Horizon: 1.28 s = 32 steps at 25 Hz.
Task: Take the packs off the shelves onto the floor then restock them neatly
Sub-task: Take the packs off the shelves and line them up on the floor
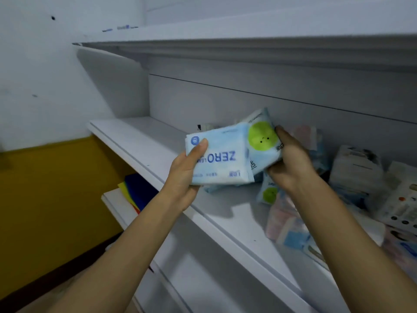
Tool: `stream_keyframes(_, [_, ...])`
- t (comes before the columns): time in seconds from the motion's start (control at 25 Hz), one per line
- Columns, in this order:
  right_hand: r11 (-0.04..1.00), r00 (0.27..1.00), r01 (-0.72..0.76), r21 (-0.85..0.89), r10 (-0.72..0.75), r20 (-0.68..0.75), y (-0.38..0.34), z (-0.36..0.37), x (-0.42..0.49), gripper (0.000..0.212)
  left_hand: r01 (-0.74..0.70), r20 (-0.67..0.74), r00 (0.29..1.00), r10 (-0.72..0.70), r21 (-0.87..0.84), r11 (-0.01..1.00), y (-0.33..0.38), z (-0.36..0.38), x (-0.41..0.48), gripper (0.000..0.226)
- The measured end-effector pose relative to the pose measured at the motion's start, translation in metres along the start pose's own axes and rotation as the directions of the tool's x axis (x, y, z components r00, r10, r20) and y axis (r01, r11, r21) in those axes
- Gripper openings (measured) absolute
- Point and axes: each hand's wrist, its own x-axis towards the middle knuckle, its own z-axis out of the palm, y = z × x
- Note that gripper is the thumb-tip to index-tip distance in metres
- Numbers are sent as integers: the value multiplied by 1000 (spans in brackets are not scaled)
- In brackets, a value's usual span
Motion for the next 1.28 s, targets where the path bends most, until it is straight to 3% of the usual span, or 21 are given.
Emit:
stream_keyframes(0.12, [960, 991, -13, -279, 49, 123, 24, 36, -7, 23, -80, 58, 996, 64, 320, 944, 21, -39, -13, 39])
stream_keyframes(0.24, [843, 941, 70, -534, 122, 316, 59, 89, -17, 25, -62, 94, 995, 22, 447, 893, 49, -94, -33, 38])
stream_keyframes(0.32, [767, 886, 111, -631, 212, 413, 88, 128, -25, 48, -46, 61, 998, 18, 514, 857, 68, -141, -43, 44])
stream_keyframes(0.4, [722, 741, 198, -663, 332, 583, 119, 169, -36, 60, -13, -14, 1000, 26, 559, 829, 90, -192, -54, 44])
stream_keyframes(0.48, [745, 589, 229, -626, 406, 699, 155, 212, -49, 42, 12, -85, 995, 47, 588, 809, 112, -246, -63, 41])
stream_keyframes(0.56, [759, 536, 218, -613, 432, 725, 190, 249, -62, 44, 40, -145, 988, 61, 607, 794, 127, -293, -72, 46])
stream_keyframes(0.68, [787, 554, 169, -593, 422, 718, 246, 299, -80, 32, 112, -268, 961, 72, 612, 783, 140, -361, -82, 60])
stream_keyframes(0.76, [808, 652, 68, -585, 408, 639, 280, 326, -93, 28, 163, -398, 910, 117, 603, 781, 142, -398, -88, 76])
stream_keyframes(0.84, [829, 729, 2, -560, 382, 568, 318, 349, -100, 40, 240, -551, 822, 146, 568, 788, 139, -431, -92, 86])
stream_keyframes(0.92, [814, 776, -4, -581, 369, 511, 354, 367, -102, 63, 308, -636, 768, 73, 467, 829, 128, -459, -95, 79])
stream_keyframes(1.0, [807, 803, 4, -591, 349, 483, 386, 376, -97, 74, 369, -626, 777, -72, 358, 858, 108, -481, -96, 58])
stream_keyframes(1.08, [816, 779, -47, -576, 391, 490, 415, 375, -88, 80, 414, -609, 773, -180, 268, 870, 88, -496, -93, 50])
stream_keyframes(1.28, [769, 582, -382, -512, 631, 514, 475, 359, -50, 91, 452, -608, 741, -285, 137, 881, 69, -534, -53, 56])
